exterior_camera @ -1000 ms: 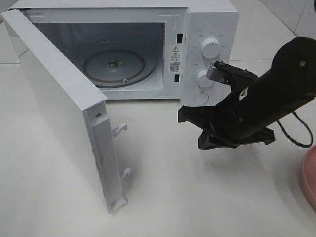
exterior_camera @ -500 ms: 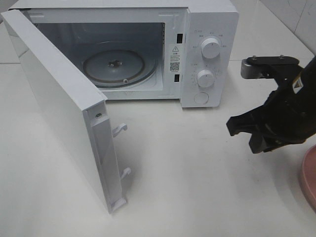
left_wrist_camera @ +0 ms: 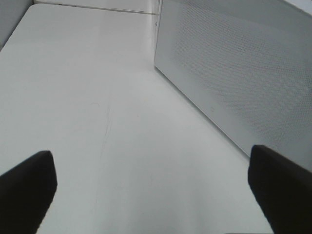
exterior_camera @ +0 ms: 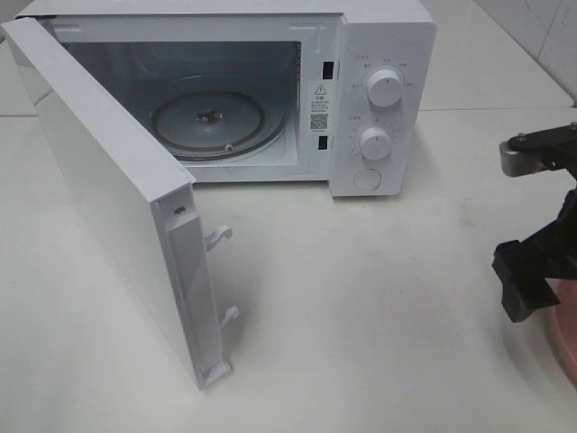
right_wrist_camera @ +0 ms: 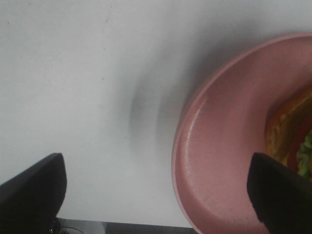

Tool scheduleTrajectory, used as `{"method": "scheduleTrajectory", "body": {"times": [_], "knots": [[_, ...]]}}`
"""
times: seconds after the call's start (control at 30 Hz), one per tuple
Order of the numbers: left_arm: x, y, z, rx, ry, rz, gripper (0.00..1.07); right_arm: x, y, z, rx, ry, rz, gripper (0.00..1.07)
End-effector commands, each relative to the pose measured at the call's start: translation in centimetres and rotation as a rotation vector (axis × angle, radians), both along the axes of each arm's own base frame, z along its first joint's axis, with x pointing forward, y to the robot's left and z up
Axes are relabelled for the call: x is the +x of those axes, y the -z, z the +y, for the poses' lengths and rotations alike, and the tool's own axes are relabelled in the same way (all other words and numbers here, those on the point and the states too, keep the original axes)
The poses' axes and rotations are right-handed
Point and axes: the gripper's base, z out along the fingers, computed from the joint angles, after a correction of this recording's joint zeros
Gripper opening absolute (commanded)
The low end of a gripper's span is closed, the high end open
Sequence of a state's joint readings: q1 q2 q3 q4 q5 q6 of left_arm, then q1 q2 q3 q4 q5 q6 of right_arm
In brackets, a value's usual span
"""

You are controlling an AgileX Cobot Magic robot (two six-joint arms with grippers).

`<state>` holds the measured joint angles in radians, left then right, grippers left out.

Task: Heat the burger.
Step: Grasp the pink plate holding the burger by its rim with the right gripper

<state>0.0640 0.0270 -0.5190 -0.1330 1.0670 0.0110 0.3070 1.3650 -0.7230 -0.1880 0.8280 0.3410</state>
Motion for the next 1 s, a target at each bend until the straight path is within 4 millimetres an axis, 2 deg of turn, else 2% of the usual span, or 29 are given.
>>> {"method": "scheduleTrajectory", "body": {"times": [0.03,0.47,1.0], "knots": [[0.0,0.1,0.0,-0.003,0.003,0.005,1.0,-0.4,0.6,-0.6,-0.016,0.002,0.018,0.98],[0.0,0.1,0.0,-0.003,0.003,0.005,1.0,-0.9,3.3,-2.5,0.004,0.074,0.015,0.94],[0.0,0.1,0.0,-0.003,0.003,0.005,1.0,0.6,7.4,-2.1,0.001,0.044,0.097,0.9]]}}
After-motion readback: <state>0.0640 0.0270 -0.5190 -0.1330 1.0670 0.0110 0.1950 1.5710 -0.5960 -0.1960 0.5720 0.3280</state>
